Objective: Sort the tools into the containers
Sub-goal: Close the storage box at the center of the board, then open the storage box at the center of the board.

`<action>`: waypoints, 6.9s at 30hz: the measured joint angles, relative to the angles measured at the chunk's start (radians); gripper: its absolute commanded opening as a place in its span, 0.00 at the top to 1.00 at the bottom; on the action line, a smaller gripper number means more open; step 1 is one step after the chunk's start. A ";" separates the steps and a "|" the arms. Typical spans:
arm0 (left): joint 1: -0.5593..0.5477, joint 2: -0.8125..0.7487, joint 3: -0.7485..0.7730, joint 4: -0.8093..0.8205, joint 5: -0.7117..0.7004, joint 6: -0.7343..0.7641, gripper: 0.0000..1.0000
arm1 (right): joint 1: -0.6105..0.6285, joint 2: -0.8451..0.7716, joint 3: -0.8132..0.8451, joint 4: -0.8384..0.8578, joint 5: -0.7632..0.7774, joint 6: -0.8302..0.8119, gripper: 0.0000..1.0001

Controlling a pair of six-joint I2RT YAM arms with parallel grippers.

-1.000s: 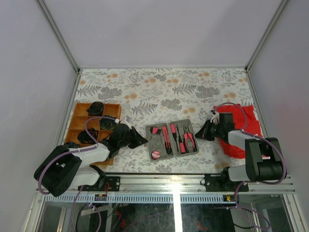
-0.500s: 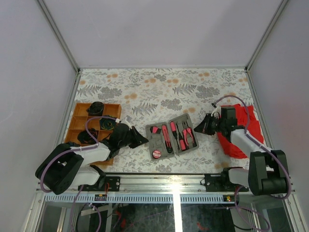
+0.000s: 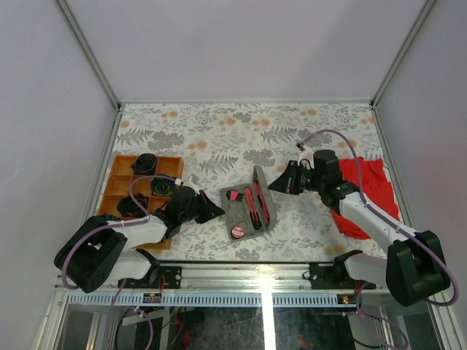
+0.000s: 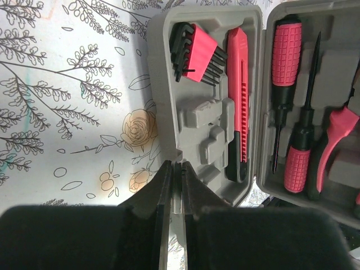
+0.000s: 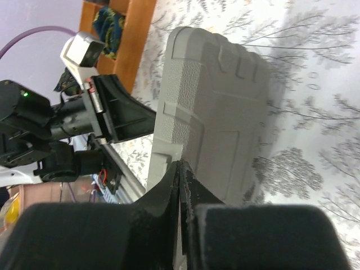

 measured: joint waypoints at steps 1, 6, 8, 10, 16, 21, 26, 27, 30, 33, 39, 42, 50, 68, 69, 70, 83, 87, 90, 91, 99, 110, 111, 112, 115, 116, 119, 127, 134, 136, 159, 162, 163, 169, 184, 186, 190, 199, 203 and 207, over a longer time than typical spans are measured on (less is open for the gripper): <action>0.000 0.000 0.000 0.000 0.000 0.000 1.00 | 0.020 0.008 0.003 0.015 -0.001 0.014 1.00; 0.000 0.009 0.003 0.008 0.000 -0.001 1.00 | 0.105 0.069 0.020 0.088 -0.011 0.064 1.00; 0.000 0.010 0.003 0.009 0.000 -0.001 1.00 | 0.143 0.108 0.024 0.100 -0.005 0.067 1.00; 0.000 0.010 0.003 0.009 0.001 -0.002 1.00 | 0.174 0.168 0.018 0.100 0.001 0.069 1.00; -0.001 0.010 0.003 0.006 0.000 -0.008 1.00 | 0.224 0.332 0.005 0.130 0.011 0.082 1.00; -0.001 0.010 0.003 0.006 0.000 -0.008 1.00 | 0.249 0.393 0.020 0.211 -0.009 0.096 0.99; -0.001 0.010 0.003 0.006 0.001 -0.008 1.00 | 0.282 0.434 0.054 0.227 -0.002 0.095 0.97; -0.001 0.010 0.003 0.005 0.001 -0.008 1.00 | 0.289 0.436 0.061 0.220 0.005 0.092 0.96; -0.001 0.010 0.007 -0.002 0.001 -0.008 1.00 | 0.319 0.436 0.096 0.170 0.056 0.073 0.95; -0.001 0.009 0.015 -0.019 0.001 -0.008 0.98 | 0.348 0.436 0.135 0.113 0.117 0.048 0.93; -0.001 -0.007 0.018 -0.049 -0.005 -0.008 0.82 | 0.402 0.456 0.206 0.035 0.197 -0.002 0.90; -0.001 -0.030 0.018 -0.088 -0.021 -0.006 0.72 | 0.429 0.476 0.258 -0.024 0.245 -0.029 0.90; -0.002 -0.162 0.001 -0.208 -0.059 -0.008 0.54 | 0.484 0.518 0.348 -0.108 0.384 -0.063 0.90; -0.016 -0.107 0.043 -0.194 -0.048 -0.019 0.59 | 0.513 0.556 0.384 -0.089 0.464 -0.068 0.89; -0.020 -0.090 0.051 -0.188 -0.046 -0.020 0.61 | 0.513 0.556 0.383 -0.088 0.464 -0.068 0.89; -0.024 -0.074 0.060 -0.182 -0.040 -0.021 0.66 | 0.513 0.555 0.381 -0.086 0.465 -0.068 0.89; -0.058 0.015 0.191 -0.303 -0.072 -0.031 0.90 | 0.512 0.546 0.365 -0.077 0.518 -0.069 0.89; -0.074 0.040 0.228 -0.349 -0.097 -0.030 0.93 | 0.510 0.544 0.363 -0.078 0.526 -0.070 0.89; -0.079 0.050 0.247 -0.371 -0.103 -0.029 0.96 | 0.509 0.536 0.359 -0.076 0.529 -0.070 0.89; -0.079 0.053 0.252 -0.378 -0.104 -0.028 0.96 | 0.509 0.533 0.359 -0.075 0.531 -0.071 0.89; -0.089 0.096 0.327 -0.455 -0.110 -0.008 1.00 | 0.509 0.524 0.357 -0.086 0.558 -0.079 0.89; -0.119 0.144 0.443 -0.617 -0.166 0.019 1.00 | 0.509 0.524 0.358 -0.087 0.559 -0.077 0.90; -0.123 0.147 0.453 -0.632 -0.173 0.020 1.00 | 0.509 0.524 0.358 -0.087 0.559 -0.075 0.90; -0.127 0.149 0.461 -0.644 -0.181 0.020 1.00 | 0.509 0.524 0.357 -0.085 0.559 -0.074 0.90; -0.142 0.151 0.475 -0.664 -0.206 0.016 1.00 | 0.509 0.523 0.349 -0.076 0.559 -0.063 0.92; -0.146 0.152 0.478 -0.669 -0.214 0.013 1.00 | 0.509 0.521 0.344 -0.069 0.560 -0.058 0.92; -0.160 0.156 0.481 -0.679 -0.232 -0.005 1.00 | 0.509 0.511 0.323 -0.042 0.565 -0.039 0.93; -0.176 0.160 0.482 -0.680 -0.243 -0.061 1.00 | 0.509 0.483 0.267 0.023 0.587 0.015 0.93; -0.180 0.193 0.499 -0.652 -0.220 -0.071 1.00 | 0.515 0.428 0.232 -0.002 0.650 0.040 0.85; -0.184 0.201 0.504 -0.638 -0.215 -0.069 1.00 | 0.519 0.402 0.222 -0.030 0.662 0.042 0.82; -0.176 -0.064 0.249 -0.513 -0.224 -0.046 0.58 | 0.555 0.338 0.199 -0.124 0.681 0.046 0.70; -0.169 -0.094 0.220 -0.518 -0.224 -0.045 0.56 | 0.555 0.338 0.199 -0.123 0.680 0.046 0.70; -0.166 -0.098 0.210 -0.520 -0.224 -0.045 0.56 | 0.555 0.338 0.199 -0.123 0.680 0.046 0.69; -0.144 -0.122 0.154 -0.518 -0.222 -0.046 0.59 | 0.555 0.337 0.199 -0.121 0.679 0.046 0.68; -0.122 -0.099 0.038 -0.267 -0.125 -0.093 0.66 | 0.555 0.338 0.200 -0.119 0.672 0.042 0.67; -0.121 -0.093 0.030 -0.234 -0.117 -0.098 0.70 | 0.555 0.338 0.200 -0.119 0.671 0.041 0.67; -0.117 -0.090 0.014 -0.188 -0.105 -0.115 0.89 | 0.555 0.338 0.200 -0.119 0.671 0.041 0.66; -0.117 -0.111 0.004 -0.153 -0.096 -0.132 1.00 | 0.557 0.281 0.161 -0.101 0.646 0.003 0.50; -0.117 -0.173 0.005 -0.209 -0.101 -0.119 1.00 | 0.557 0.202 0.145 -0.163 0.687 -0.045 0.42; -0.117 -0.241 0.034 -0.291 -0.104 -0.090 1.00 | 0.557 0.118 0.144 -0.208 0.738 -0.093 0.28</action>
